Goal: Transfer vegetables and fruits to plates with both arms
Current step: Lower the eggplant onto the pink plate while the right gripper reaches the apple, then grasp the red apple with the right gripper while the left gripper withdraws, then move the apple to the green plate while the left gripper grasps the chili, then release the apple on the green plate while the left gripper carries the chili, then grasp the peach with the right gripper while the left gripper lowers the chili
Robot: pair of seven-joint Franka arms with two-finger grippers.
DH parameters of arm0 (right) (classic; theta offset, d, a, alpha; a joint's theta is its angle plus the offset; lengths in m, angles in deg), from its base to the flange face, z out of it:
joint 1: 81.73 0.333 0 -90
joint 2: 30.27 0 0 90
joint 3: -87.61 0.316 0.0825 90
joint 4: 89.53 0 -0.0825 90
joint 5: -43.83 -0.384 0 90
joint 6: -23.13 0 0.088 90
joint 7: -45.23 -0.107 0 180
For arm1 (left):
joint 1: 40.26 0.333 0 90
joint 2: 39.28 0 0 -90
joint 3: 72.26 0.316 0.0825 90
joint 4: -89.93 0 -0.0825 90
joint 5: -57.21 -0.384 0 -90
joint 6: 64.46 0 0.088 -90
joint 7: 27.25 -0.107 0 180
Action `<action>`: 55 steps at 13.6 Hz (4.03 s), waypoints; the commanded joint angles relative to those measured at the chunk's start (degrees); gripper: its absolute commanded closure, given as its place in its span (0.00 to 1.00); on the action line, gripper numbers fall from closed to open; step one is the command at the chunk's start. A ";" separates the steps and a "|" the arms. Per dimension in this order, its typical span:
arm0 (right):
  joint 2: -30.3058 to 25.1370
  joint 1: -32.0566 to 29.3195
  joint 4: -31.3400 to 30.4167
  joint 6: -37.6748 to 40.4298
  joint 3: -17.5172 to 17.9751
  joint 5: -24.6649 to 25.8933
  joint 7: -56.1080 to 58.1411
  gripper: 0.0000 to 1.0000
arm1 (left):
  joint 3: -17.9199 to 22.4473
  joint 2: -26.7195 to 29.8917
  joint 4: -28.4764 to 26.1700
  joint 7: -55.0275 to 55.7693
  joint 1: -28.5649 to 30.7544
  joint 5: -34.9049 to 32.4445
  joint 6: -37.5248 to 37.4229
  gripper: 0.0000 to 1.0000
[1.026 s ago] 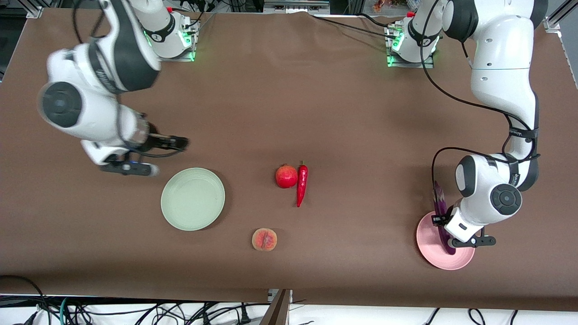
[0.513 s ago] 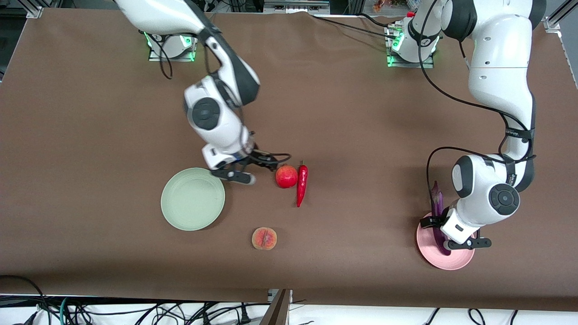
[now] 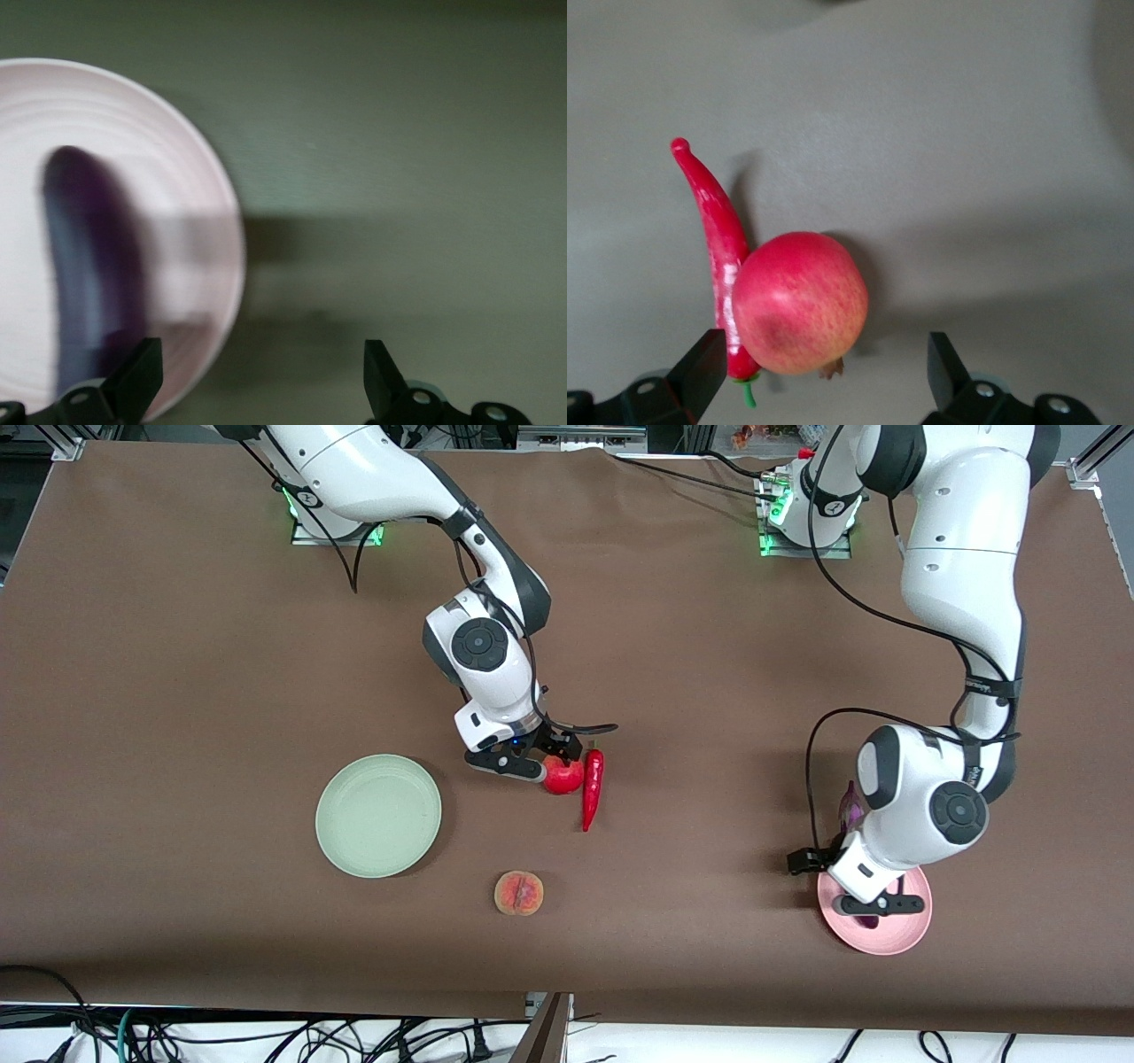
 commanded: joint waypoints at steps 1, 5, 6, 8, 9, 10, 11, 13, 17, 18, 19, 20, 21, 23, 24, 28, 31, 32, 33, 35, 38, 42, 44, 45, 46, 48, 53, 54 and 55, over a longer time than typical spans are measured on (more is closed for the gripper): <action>2.72 0.71 2.21 -3.57 -0.75 0.83 -1.32 0.00 | -1.62 0.86 -0.07 -0.36 -0.11 1.59 -0.40 0.00; 6.68 1.58 5.29 -4.81 -1.10 1.18 -5.10 0.00 | -2.68 0.78 1.60 0.43 -0.54 1.50 -0.49 0.00; 7.38 1.85 5.29 -6.21 -1.10 1.27 -5.10 0.00 | -2.76 0.78 1.60 1.04 -0.89 1.50 -0.49 0.00; 8.61 3.42 5.29 -7.98 -2.23 1.36 -5.36 0.00 | -2.68 0.78 1.68 2.89 -2.30 1.50 -0.49 0.00; 9.23 3.78 5.29 -8.50 -2.76 1.44 -5.36 0.00 | -2.76 0.78 1.68 4.55 -2.65 1.50 -0.49 0.00; 9.32 3.78 5.29 -8.68 -2.77 1.88 -5.28 0.00 | -2.76 0.78 1.77 6.57 -4.05 1.50 -0.49 0.00; 9.23 3.69 5.29 -8.68 -3.03 2.41 -4.93 0.09 | -2.68 0.78 1.77 8.33 -5.45 1.41 -0.49 0.00; 8.53 3.69 5.38 -8.25 -3.99 3.99 -4.40 0.51 | -2.68 0.78 1.77 10.27 -7.57 1.50 -0.49 0.00; 5.37 2.82 6.69 2.71 -5.40 6.98 5.15 0.80 | -2.76 0.78 1.16 11.24 -10.55 1.50 -0.40 0.00; 4.58 1.94 7.40 5.18 -6.71 7.07 8.93 0.79 | -3.20 0.78 0.72 12.20 -11.96 1.59 -0.58 0.00; 3.88 0.80 7.40 7.55 -8.46 7.16 14.27 0.79 | -3.29 0.78 0.46 14.13 -13.71 1.50 -0.75 0.00; 3.78 -0.69 7.58 9.84 -9.61 6.37 20.85 0.79 | -3.29 0.78 0.11 16.41 -15.47 1.50 -0.76 0.00; 3.43 -3.14 7.67 12.21 -10.06 6.02 26.05 0.79 | -3.29 0.69 0.01 18.87 -17.31 1.50 -0.76 0.00; 1.16 -8.41 7.58 14.16 -9.54 5.75 32.66 0.77 | -3.29 0.43 -0.34 21.08 -20.39 1.50 -0.76 0.00; 0.36 -9.91 7.23 14.60 -9.54 5.49 36.70 0.75 | -3.29 0.17 -0.42 21.26 -21.63 1.50 -0.76 0.00; 0.62 -16.78 5.13 13.90 -9.19 2.95 43.07 0.00 | -3.29 0.16 -2.01 23.80 -25.85 1.50 -1.90 0.00; 0.01 -16.17 5.29 16.35 -9.18 -1.45 43.24 0.00 | -3.21 -1.07 -2.01 26.27 -28.05 0.71 -1.20 0.12; -0.17 -16.26 5.99 18.19 -9.18 -2.15 43.15 0.00 | -3.20 -1.24 -1.92 26.45 -28.23 0.71 -1.19 0.44; -1.13 -16.17 6.35 19.08 -9.18 -4.60 42.46 0.00 | -3.12 -1.33 -1.92 26.45 -28.93 0.80 -1.19 0.57; -1.31 -15.56 7.48 19.26 -9.01 -8.39 39.22 0.00 | -2.94 -2.38 -1.92 26.45 -29.46 0.19 -0.15 0.74; 2.01 -13.19 13.18 17.78 -8.83 -8.49 31.06 0.00 | -2.50 -2.13 -1.57 26.10 -28.85 -0.61 0.91 1.00; 9.57 -12.30 20.92 6.11 -4.97 -8.49 19.26 0.00 | 4.78 2.17 -0.95 24.96 -27.27 -1.58 -2.67 1.00; 13.08 -12.39 24.35 1.79 -3.48 -8.49 18.55 0.00 | 8.03 3.85 -0.86 21.55 -25.25 -1.49 -3.74 1.00; 14.93 -12.30 25.67 -0.23 -2.51 -8.49 18.02 0.00 | 9.44 4.03 -1.04 21.18 -23.85 -1.49 -4.61 1.00; 16.86 -12.30 26.56 -4.16 -1.46 -8.40 15.58 0.00 | 10.76 4.03 -0.95 20.66 -21.84 -1.49 -6.01 1.00; 21.16 -11.69 29.71 -11.12 -0.49 -8.40 12.92 0.00 | 11.47 3.85 -1.13 11.22 -14.56 -1.84 -6.56 1.00; 26.10 -9.14 33.24 -15.35 -0.57 -8.22 12.13 0.00 | 11.21 1.67 -0.87 -0.62 -4.59 -0.70 -5.94 1.00; 27.24 -8.53 33.24 -17.02 -0.75 -7.88 12.30 0.00 | 11.21 0.44 -0.60 -0.62 -4.15 -0.18 -5.07 1.00; 28.03 -7.83 33.24 -18.34 -0.92 -7.79 12.30 0.00 | 11.12 -0.18 -0.60 -0.62 -3.89 1.40 -3.15 1.00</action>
